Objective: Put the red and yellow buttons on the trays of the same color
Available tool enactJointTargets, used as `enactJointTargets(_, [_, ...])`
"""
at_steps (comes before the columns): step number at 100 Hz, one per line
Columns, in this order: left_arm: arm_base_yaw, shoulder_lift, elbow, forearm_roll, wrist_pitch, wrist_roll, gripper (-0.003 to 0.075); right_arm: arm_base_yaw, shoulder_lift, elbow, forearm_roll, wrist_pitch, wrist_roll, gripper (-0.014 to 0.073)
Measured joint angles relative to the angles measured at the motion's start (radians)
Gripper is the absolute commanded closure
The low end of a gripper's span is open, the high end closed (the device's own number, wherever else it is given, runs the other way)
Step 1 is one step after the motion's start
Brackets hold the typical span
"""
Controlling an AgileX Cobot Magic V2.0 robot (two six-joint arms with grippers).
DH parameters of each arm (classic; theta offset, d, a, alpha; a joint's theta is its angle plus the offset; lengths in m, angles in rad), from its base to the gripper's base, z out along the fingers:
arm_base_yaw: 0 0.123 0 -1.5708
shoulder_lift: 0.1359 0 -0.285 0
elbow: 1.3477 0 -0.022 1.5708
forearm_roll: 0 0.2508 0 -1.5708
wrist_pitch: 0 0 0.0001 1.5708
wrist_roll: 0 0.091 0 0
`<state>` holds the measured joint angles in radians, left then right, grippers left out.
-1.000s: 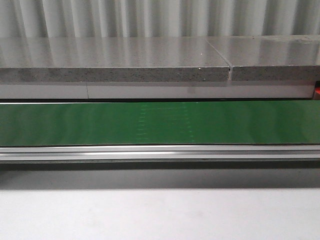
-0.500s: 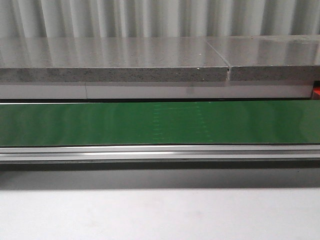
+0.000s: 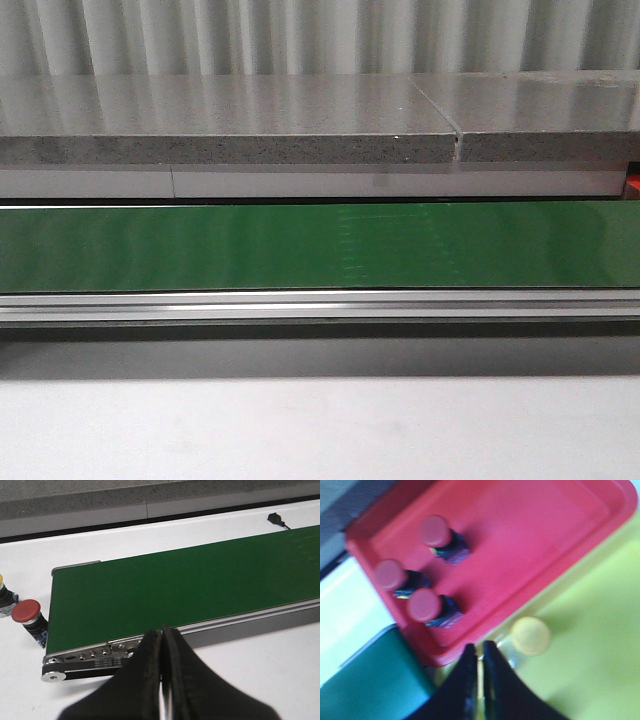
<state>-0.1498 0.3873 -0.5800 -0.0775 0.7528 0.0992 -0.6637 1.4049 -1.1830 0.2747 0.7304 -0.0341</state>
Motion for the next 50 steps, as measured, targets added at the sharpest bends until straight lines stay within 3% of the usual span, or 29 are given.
enactJointTargets(50, [0.0, 0.0, 0.0, 0.0, 0.0, 0.0, 0.0741, 0.365, -0.195, 0.0, -0.025, 0.058, -0.065, 0.0681])
